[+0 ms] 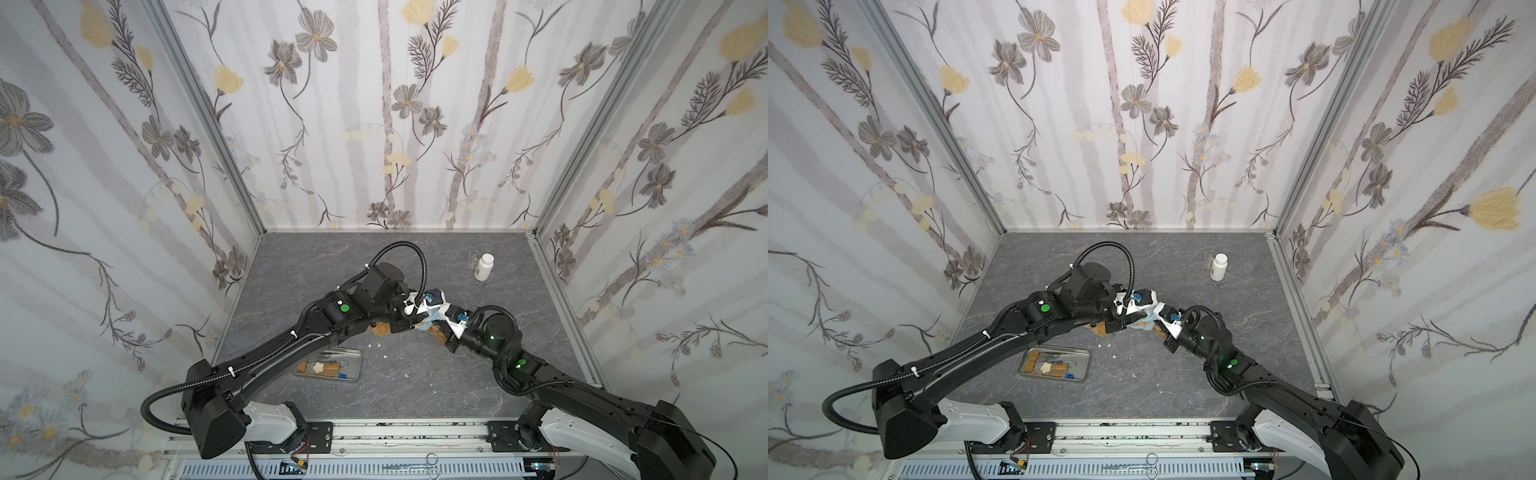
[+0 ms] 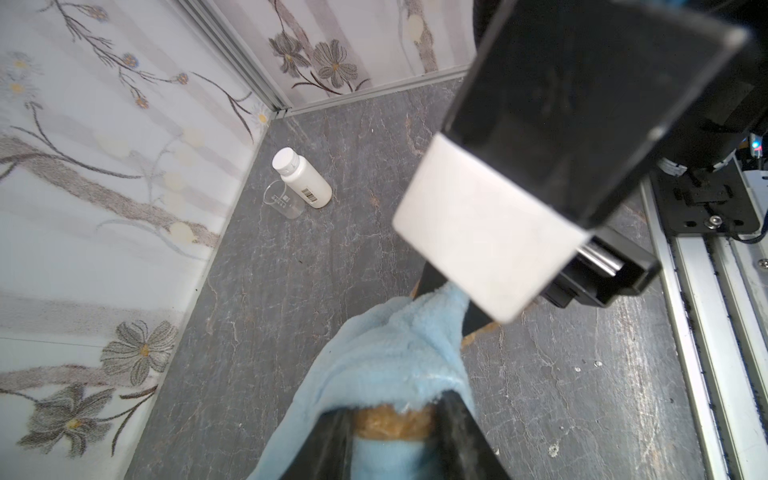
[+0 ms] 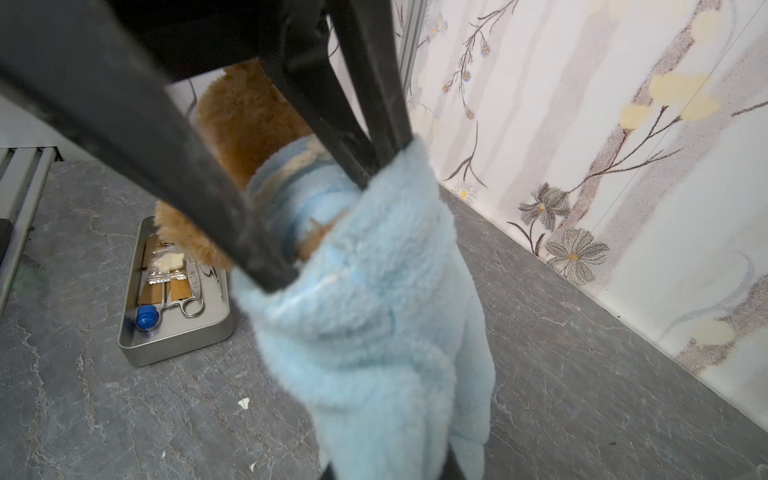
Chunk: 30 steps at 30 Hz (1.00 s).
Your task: Dress the teddy bear
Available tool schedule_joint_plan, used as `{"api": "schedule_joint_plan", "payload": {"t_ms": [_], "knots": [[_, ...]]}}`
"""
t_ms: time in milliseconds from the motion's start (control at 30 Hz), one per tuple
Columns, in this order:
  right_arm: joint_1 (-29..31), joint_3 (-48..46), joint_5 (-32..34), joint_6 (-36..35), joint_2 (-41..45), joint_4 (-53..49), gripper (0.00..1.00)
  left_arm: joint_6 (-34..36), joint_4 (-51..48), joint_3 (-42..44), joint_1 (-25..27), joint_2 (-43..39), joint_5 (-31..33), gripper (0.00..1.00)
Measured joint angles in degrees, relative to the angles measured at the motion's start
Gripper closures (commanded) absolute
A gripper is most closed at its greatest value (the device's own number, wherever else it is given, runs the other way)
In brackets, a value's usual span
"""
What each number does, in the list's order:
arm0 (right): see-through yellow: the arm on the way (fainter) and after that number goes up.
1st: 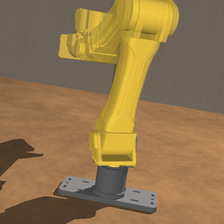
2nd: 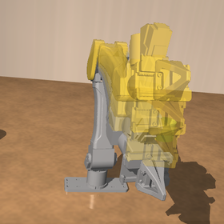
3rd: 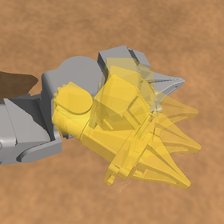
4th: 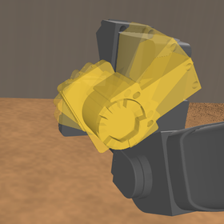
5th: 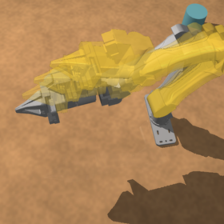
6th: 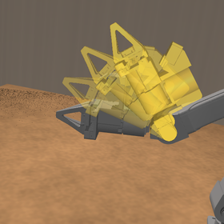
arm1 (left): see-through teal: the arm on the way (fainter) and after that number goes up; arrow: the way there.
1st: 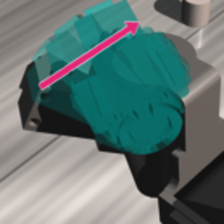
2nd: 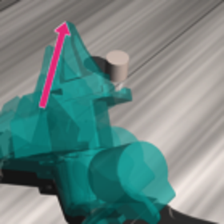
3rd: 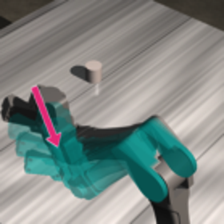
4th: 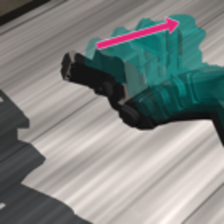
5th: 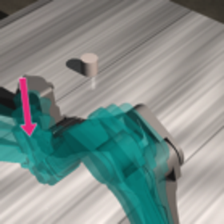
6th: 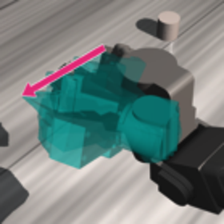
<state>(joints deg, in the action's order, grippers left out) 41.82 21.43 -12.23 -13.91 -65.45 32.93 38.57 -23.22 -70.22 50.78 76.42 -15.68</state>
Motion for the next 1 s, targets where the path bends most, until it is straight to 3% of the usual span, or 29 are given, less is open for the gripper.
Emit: {"api": "schedule_joint_plan", "payload": {"t_ms": [167, 500, 633, 800, 1000], "knots": [[-0.15, -0.17, -0.92, -0.04, 0.15, 0.48, 1.0, 0.48, 0.39, 1.2, 0.0, -2.14, 0.63, 0.82], [-0.15, 0.09, -1.01, -0.31, 0.17, -0.07, 1.0, 3.98, 0.07, 1.6, 0.9, -2.36, 2.93, 0.93], [-0.15, 0.59, -0.92, -0.31, -0.13, -1.25, 1.0, 6.29, -0.85, 0.92, 1.75, -1.18, 4.52, 0.93], [-0.15, 0.63, -0.92, -0.72, -0.57, -2.23, 1.0, 9.92, -1.88, 0.57, 2.45, 0.5, 6.69, 0.82], [-0.31, 0.35, -1.36, -0.7, -0.61, -2.25, 1.0, 12.46, -2.21, 0.59, 2.38, 1.57, 5.79, 0.77]]}}
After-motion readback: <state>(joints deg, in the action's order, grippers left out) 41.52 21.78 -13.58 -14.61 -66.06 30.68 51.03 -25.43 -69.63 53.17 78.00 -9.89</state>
